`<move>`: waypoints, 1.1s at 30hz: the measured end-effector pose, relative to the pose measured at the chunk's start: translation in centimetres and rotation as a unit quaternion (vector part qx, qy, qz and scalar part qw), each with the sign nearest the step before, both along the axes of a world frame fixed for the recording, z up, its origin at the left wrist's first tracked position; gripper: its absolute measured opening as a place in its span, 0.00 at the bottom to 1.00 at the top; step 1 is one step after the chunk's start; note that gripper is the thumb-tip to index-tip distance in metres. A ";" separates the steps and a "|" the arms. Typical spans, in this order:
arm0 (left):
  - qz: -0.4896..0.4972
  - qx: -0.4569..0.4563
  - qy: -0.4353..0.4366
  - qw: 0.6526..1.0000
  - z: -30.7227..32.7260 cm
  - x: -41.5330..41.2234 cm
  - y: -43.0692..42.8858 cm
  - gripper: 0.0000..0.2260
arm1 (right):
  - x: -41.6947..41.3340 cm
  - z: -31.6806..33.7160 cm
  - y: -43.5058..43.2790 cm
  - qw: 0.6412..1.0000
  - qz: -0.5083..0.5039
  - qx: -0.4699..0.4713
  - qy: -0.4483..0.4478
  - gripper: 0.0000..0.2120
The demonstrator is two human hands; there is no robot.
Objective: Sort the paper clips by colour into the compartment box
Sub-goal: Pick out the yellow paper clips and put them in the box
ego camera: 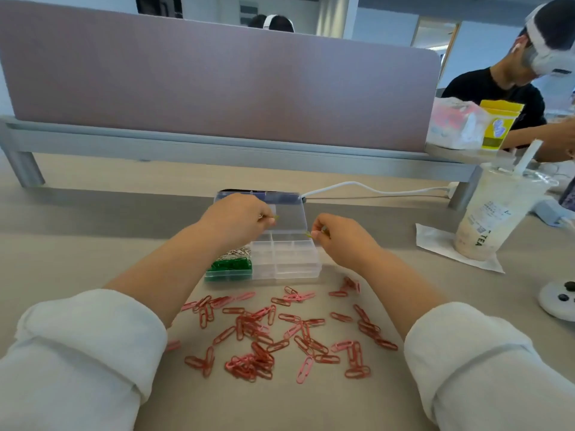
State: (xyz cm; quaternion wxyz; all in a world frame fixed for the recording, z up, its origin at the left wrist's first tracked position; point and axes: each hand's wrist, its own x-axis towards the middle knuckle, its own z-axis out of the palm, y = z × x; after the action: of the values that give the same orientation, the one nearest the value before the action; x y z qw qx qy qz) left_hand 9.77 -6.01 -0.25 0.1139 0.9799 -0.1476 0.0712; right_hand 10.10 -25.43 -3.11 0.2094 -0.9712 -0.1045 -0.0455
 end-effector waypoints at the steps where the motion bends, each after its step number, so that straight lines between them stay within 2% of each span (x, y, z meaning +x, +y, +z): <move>1: 0.003 0.019 -0.006 1.000 -0.1 0.6 0.0 0.13 | 0.8 0.1 0.1 1.000 0.006 0.003 -0.008 0.05; 5: -0.002 0.072 -0.002 0.997 -0.4 2.7 -0.1 0.12 | 3.5 0.4 0.9 0.999 0.048 -0.007 -0.020 0.03; 7: -0.009 0.068 0.014 0.998 -0.4 3.4 0.0 0.12 | 4.5 0.4 1.4 0.998 0.067 -0.018 0.000 0.05; 9: -0.021 0.060 0.030 0.998 -0.4 3.8 -0.2 0.11 | 5.1 0.2 1.7 0.998 0.068 0.010 0.009 0.09; 12: -0.033 0.058 0.044 0.997 -1.0 4.3 -0.9 0.12 | 5.8 0.2 2.2 0.994 0.042 0.101 0.004 0.19; 14: -0.031 0.045 0.057 0.997 -1.7 4.4 -1.3 0.13 | 5.9 0.3 2.6 0.981 0.038 0.188 0.021 0.22; 17: -0.027 0.032 0.063 0.997 -1.8 4.3 -0.9 0.13 | 5.9 0.6 3.3 0.930 0.050 0.355 0.085 0.21; 20: -0.017 0.058 0.065 0.996 -1.3 4.0 0.3 0.13 | 6.1 0.6 4.2 0.887 0.084 0.438 0.122 0.18; 23: -0.003 0.100 0.083 0.991 -1.2 3.7 1.1 0.16 | 6.1 0.1 5.2 0.868 0.118 0.462 0.139 0.15; 28: -0.014 0.097 0.099 0.990 -1.3 3.4 1.5 0.15 | 5.8 -0.7 5.2 0.870 0.169 0.435 0.158 0.09; 33: -0.023 0.084 0.131 0.987 -0.9 3.1 1.7 0.13 | 5.2 -0.9 4.8 0.865 0.185 0.439 0.158 0.09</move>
State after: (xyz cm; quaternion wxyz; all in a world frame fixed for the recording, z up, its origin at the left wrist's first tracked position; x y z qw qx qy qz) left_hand 12.83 -4.34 -1.15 0.0511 0.9831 -0.1598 -0.0736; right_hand 15.29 -20.64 -4.04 0.6321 -0.7363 -0.2167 0.1064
